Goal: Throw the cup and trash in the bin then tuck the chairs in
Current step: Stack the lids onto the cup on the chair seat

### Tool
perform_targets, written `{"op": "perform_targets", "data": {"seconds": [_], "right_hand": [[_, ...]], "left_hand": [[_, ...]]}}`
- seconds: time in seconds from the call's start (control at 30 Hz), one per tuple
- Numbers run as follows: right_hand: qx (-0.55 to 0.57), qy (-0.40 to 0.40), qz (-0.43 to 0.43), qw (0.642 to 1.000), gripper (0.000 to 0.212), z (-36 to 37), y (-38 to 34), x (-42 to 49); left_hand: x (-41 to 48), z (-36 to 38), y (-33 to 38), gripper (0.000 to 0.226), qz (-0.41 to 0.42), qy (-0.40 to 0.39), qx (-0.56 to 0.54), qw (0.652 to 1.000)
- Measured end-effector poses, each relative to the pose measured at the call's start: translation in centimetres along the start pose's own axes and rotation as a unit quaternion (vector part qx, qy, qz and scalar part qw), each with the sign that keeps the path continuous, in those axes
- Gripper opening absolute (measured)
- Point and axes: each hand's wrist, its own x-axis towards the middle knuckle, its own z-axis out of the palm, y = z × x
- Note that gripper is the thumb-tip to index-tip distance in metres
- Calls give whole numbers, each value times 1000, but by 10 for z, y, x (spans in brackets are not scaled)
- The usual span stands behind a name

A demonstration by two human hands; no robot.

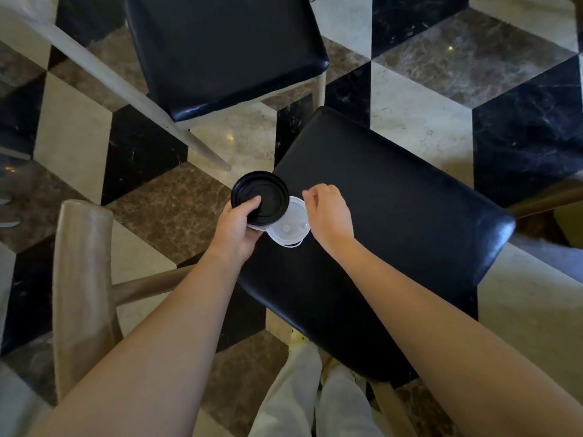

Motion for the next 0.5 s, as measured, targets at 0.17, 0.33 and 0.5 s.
{"op": "perform_targets", "data": {"seconds": [0.17, 0.33, 0.5], "right_hand": [[-89, -51, 33, 994, 28, 20, 19, 3], [-42, -26, 44, 998, 20, 21, 25, 2], [-31, -1, 79, 996, 16, -7, 43, 1]], "left_hand": [[6, -12, -1, 43, -8, 15, -47, 999], [5, -16, -5, 44, -24, 33, -54, 998], [2, -14, -8, 42, -16, 10, -30, 999]]}}
